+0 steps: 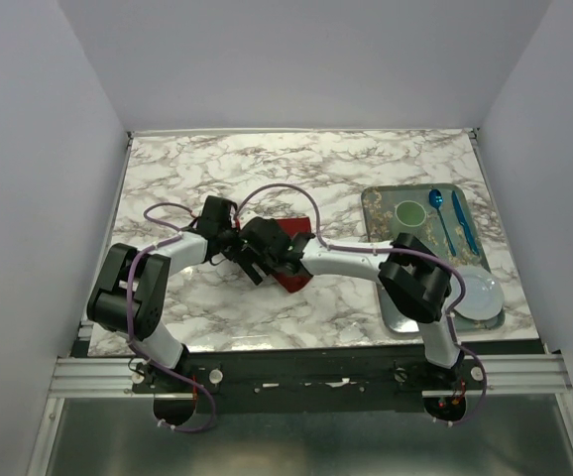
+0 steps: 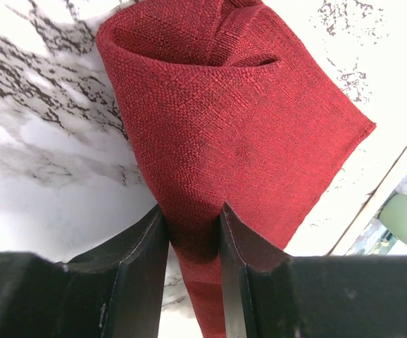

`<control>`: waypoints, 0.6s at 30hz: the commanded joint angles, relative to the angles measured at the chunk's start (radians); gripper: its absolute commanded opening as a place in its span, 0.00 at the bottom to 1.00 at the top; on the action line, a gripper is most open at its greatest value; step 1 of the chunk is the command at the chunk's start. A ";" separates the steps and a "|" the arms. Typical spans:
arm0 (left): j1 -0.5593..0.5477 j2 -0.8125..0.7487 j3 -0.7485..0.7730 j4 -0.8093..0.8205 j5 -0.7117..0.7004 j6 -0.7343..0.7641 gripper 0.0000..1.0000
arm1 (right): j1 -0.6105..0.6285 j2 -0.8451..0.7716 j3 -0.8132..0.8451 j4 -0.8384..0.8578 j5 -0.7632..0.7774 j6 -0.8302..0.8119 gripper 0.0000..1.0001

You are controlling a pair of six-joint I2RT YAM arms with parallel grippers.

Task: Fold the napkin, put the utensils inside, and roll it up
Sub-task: Roll the napkin with the utensil

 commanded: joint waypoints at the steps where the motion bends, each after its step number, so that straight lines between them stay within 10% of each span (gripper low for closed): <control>1: -0.002 -0.022 -0.018 -0.023 0.036 -0.021 0.40 | 0.021 0.081 0.039 -0.027 0.150 -0.013 0.98; 9: -0.002 -0.035 -0.021 -0.029 0.036 -0.016 0.41 | 0.020 0.073 0.001 -0.024 0.173 0.030 0.54; 18: 0.018 -0.138 -0.030 -0.083 -0.045 0.039 0.84 | -0.075 -0.006 -0.105 0.063 -0.106 0.072 0.12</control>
